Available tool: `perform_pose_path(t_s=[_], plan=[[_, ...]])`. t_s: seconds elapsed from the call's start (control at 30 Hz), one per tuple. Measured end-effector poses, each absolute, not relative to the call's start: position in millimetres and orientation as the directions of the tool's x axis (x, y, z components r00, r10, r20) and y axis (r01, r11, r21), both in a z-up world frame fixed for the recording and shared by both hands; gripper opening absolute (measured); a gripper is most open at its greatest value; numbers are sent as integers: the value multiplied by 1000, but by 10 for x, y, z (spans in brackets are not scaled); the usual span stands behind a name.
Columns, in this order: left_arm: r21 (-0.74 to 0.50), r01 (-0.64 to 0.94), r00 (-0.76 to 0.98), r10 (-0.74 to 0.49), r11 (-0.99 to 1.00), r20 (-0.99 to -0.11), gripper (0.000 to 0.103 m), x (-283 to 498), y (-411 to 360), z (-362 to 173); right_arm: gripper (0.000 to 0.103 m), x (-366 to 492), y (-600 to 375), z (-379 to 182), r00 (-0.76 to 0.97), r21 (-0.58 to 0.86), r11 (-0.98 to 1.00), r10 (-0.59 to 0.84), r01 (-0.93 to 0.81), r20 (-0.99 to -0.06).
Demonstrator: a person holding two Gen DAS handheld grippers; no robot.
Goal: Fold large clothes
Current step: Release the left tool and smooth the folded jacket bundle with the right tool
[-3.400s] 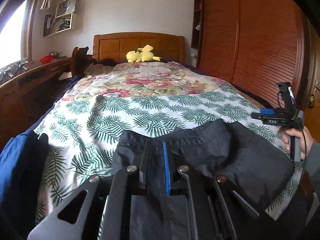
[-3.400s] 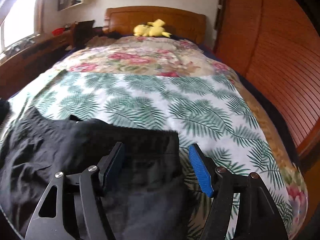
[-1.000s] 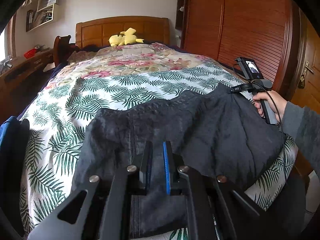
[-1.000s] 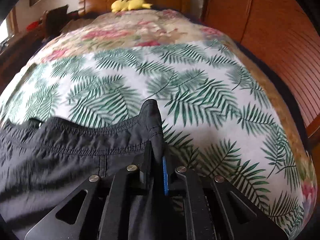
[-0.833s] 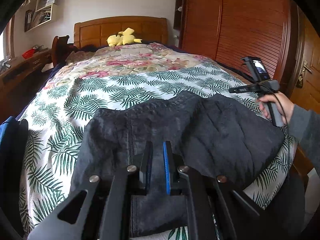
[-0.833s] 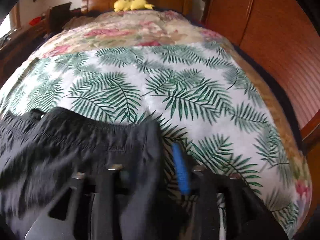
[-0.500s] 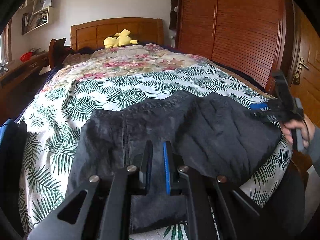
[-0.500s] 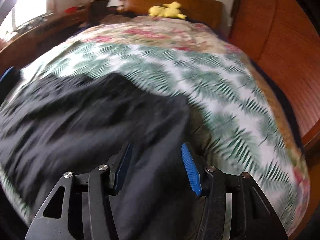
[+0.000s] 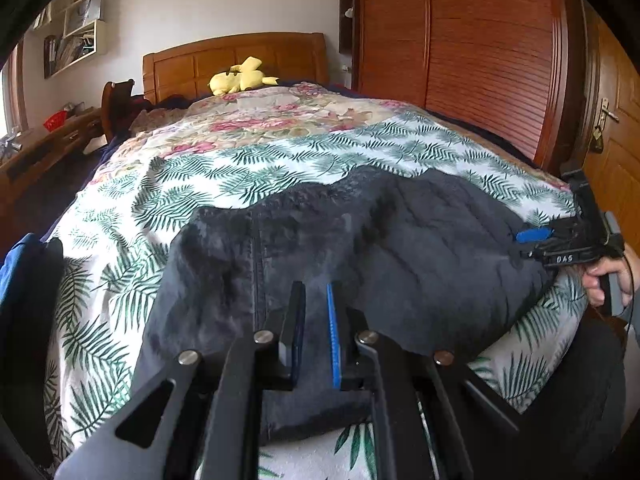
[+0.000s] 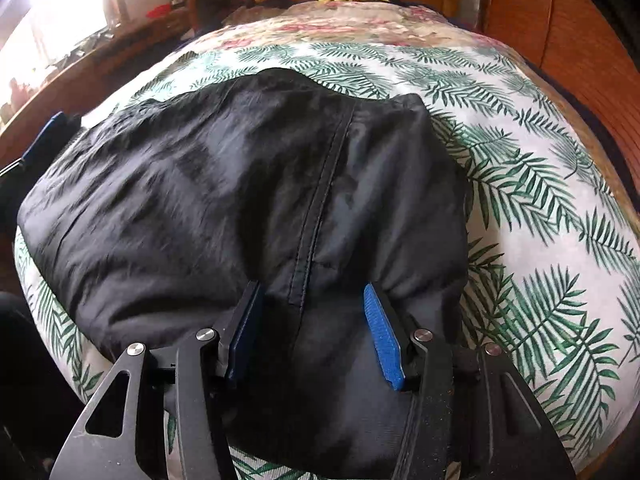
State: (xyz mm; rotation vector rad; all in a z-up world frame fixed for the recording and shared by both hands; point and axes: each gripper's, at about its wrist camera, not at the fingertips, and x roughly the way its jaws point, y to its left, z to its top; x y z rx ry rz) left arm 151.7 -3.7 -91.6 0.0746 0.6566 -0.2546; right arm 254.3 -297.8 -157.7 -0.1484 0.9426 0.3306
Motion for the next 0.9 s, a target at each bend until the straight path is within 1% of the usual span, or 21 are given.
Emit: perform_pose_path(t_s=[0.1,0.17,0.37,0.53,0.63,0.73,0.83,0.9], plan=[[20,246,760,-180,969,-625,8,1452,7,-965,53,2461,-2879,-1513,593,-79,939,144,-335,-792],[10,254,749,-190,967,-635,8,1394,69,-969,53,2401,-2803,-1468,627,-123,935,122,-333,-770],[12,186,740,-132,982,-659,11,1240,285,-971,53,2297,-2385,-1386,666,-162,891,186,-424,-722],[-24,129,706,-109,991,-700,13,1172,513,-1087,53,2313,-1951,-1391,645,-110,849,301,-517,-702],[-7,86,683,-65,996,-727,15,1139,616,-1186,53,2380,-1730,-1383,608,-37,823,388,-567,-693],[2,59,671,-38,998,-740,16,1121,705,-1242,53,2434,-1505,-1394,573,6,791,448,-611,-686],[17,34,656,-9,999,-754,17,1134,785,-1317,53,2473,-1343,-1468,557,25,774,477,-633,-680],[25,25,638,3,999,-770,18,1177,824,-1395,53,2437,-1273,-1571,560,10,769,475,-639,-679]])
